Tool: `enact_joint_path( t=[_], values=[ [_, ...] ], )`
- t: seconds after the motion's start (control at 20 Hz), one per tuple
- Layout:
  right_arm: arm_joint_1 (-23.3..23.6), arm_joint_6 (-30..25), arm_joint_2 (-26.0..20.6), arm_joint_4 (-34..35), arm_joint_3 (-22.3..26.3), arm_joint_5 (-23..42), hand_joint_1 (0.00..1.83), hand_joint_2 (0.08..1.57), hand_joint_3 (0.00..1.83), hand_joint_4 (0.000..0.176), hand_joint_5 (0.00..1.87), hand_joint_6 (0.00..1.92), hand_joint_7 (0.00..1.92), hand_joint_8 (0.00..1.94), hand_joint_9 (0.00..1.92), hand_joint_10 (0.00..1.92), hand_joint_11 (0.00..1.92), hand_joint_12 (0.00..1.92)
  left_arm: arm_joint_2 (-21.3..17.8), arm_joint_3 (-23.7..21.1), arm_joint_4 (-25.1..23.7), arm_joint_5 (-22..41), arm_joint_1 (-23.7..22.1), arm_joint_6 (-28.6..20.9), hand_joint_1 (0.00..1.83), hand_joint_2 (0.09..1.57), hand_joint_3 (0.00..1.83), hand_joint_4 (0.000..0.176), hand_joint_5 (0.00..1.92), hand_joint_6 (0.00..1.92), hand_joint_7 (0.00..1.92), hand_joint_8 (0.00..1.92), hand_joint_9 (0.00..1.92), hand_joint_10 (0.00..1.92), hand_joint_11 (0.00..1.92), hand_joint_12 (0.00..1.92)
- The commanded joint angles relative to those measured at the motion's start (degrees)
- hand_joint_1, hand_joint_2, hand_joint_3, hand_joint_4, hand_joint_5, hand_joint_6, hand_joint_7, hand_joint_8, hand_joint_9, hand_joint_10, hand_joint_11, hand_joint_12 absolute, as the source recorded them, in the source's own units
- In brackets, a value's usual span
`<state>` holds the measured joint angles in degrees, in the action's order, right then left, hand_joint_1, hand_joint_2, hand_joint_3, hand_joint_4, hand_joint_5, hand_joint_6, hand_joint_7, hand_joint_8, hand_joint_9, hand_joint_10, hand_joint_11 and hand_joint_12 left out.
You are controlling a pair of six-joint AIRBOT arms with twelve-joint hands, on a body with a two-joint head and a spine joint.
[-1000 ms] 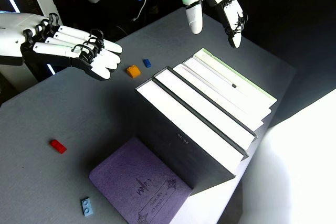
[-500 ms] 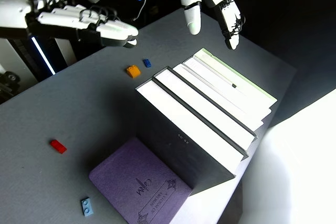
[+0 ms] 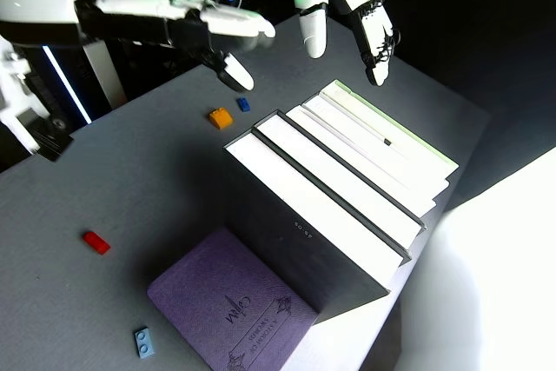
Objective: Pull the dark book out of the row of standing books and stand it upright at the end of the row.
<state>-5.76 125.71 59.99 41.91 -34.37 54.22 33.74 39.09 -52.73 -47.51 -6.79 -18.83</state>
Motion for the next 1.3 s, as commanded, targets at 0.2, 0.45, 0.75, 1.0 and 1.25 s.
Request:
enact_joint_path(
  t=[0.2,0.45,0.75,1.0,1.25],
  values=[
    [1.56,-1.06,1.72,-4.5,-3.0,5.65,0.0,1.2,0.0,0.033,0.74,0.01,0.14,0.0,0.03,0.01,0.0,0.0,-1.16,-0.76,-3.76,2.63,-0.63,0.75,0.0,1.23,0.0,0.061,0.12,0.0,0.17,0.0,0.17,0.0,0.0,0.53],
    [1.08,-2.34,3.33,-3.06,-4.85,5.65,0.0,1.2,0.0,0.018,0.72,0.0,0.15,0.0,0.04,0.01,0.0,0.0,-1.18,-0.83,-4.2,3.53,-0.41,0.87,0.0,1.22,0.0,0.065,0.15,0.01,0.18,0.0,0.2,0.01,0.0,0.66],
    [-0.19,-2.94,3.93,-2.5,-5.2,5.57,0.0,1.2,0.0,0.021,0.71,0.0,0.14,0.0,0.04,0.0,0.0,0.0,-1.2,-0.6,-6.1,3.94,-0.31,-0.25,0.0,1.22,0.0,0.063,0.18,0.01,0.19,0.0,0.2,0.0,0.0,0.6],
    [-1.72,-2.17,3.88,-2.49,-4.86,5.78,0.0,1.2,0.0,0.018,0.7,0.0,0.15,0.0,0.04,0.0,0.0,0.0,-1.2,-0.55,-6.58,3.92,-0.31,-1.46,0.0,1.24,0.0,0.059,0.16,0.0,0.16,0.0,0.17,0.0,0.0,0.53],
    [-3.88,-0.28,3.21,-2.49,-2.61,6.28,0.0,1.21,0.0,0.013,0.7,0.0,0.15,0.0,0.04,0.0,0.0,0.0,-1.2,-0.57,-6.57,3.93,-0.32,-2.15,0.0,1.26,0.0,0.055,0.16,0.0,0.16,0.0,0.18,0.0,0.0,0.55]
  ],
)
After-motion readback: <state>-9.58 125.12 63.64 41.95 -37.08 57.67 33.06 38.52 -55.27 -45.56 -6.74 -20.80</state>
